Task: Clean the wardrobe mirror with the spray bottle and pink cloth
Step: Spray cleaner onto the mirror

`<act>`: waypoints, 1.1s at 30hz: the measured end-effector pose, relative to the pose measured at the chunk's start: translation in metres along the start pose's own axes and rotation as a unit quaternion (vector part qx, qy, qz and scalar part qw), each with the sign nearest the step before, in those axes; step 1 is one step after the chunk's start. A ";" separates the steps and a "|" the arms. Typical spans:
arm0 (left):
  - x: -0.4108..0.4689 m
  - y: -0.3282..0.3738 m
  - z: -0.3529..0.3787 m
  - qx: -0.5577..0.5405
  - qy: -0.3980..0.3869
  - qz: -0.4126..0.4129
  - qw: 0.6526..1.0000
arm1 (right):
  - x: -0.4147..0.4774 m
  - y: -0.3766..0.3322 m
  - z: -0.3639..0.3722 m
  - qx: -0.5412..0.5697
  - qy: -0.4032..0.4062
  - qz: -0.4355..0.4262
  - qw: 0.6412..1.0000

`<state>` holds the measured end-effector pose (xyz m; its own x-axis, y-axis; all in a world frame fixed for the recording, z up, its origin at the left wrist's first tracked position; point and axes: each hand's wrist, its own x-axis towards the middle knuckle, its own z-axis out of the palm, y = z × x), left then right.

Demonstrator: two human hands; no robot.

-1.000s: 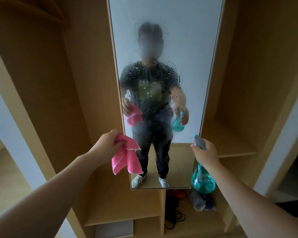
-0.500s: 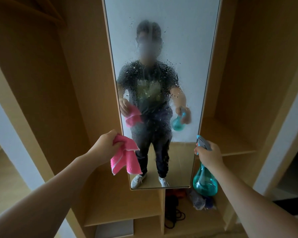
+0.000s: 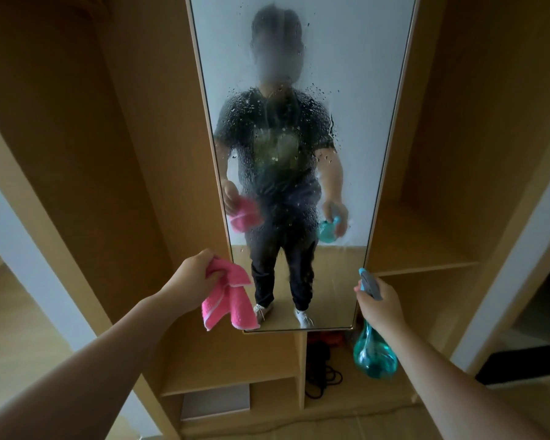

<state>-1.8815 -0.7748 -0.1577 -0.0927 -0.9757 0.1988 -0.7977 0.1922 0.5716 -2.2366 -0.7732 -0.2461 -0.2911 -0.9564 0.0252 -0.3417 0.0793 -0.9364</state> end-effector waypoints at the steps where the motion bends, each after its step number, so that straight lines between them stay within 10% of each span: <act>1: -0.001 -0.001 0.002 -0.004 -0.004 -0.003 1.000 | -0.001 0.002 0.001 -0.001 -0.002 0.005 1.000; 33: -0.019 -0.023 0.009 -0.011 -0.009 -0.035 0.999 | -0.020 0.010 0.048 -0.039 -0.059 -0.008 0.997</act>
<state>-1.8673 -0.7616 -0.1816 -0.0481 -0.9884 0.1438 -0.7889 0.1259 0.6014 -2.1917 -0.7670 -0.2723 -0.1787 -0.9839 -0.0063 -0.4157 0.0813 -0.9058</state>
